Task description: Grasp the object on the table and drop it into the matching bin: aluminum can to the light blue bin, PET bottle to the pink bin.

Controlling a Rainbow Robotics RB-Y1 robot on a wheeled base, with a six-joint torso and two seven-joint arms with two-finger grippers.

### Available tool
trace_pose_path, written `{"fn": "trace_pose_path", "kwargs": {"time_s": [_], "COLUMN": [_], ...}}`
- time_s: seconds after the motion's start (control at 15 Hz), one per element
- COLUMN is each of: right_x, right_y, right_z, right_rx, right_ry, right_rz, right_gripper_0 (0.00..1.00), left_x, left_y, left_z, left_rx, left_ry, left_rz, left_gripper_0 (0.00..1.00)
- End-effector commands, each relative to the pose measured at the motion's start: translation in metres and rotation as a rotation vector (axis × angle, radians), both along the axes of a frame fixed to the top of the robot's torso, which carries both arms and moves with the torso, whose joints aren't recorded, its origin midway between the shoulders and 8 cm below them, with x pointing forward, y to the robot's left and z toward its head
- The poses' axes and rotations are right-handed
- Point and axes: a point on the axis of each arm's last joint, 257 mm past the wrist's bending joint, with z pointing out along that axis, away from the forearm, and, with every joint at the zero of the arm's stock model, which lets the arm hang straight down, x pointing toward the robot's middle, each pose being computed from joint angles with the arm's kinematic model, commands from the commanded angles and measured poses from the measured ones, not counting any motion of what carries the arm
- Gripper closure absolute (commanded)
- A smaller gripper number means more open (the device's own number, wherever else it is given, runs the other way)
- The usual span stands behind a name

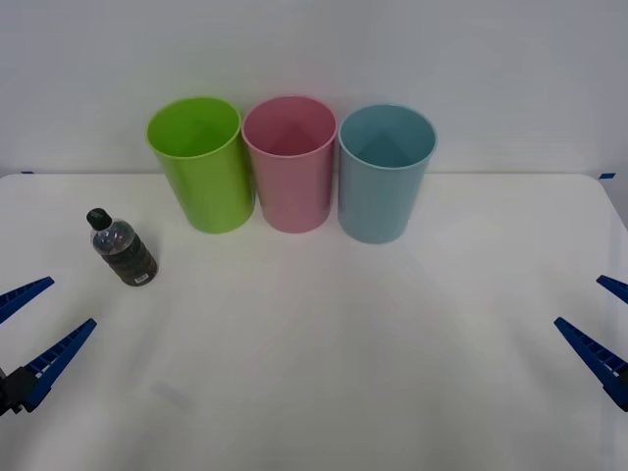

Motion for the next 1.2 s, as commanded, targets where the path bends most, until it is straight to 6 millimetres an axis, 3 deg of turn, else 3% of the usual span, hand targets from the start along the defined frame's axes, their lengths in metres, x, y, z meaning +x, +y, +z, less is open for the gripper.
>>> {"fn": "trace_pose_path", "kwargs": {"time_s": [0.07,0.13,0.4,0.87,1.2], "right_x": [0.0,0.0,0.0,0.0,0.0], "right_y": [0.0,0.0,0.0,0.0,0.0], "right_z": [0.0,0.0,0.0,0.0,0.0], "right_rx": [0.0,0.0,0.0,0.0,0.0], "right_ry": [0.0,0.0,0.0,0.0,0.0], "right_rz": [0.0,0.0,0.0,0.0,0.0], "right_gripper_0": [0.0,0.0,0.0,0.0,0.0], "left_x": [0.0,-0.003,-0.006,-0.031,-0.047], "left_y": [0.0,-0.007,-0.011,0.023,0.048], "left_z": [0.0,-0.017,-0.018,-0.036,-0.059], "left_rx": [0.0,-0.023,-0.033,0.009,0.143], "left_ry": [0.0,0.034,0.037,0.074,0.072], "left_rz": [0.0,0.002,-0.006,0.092,0.196], "left_gripper_0": [0.0,0.0,0.0,0.0,0.0]}}
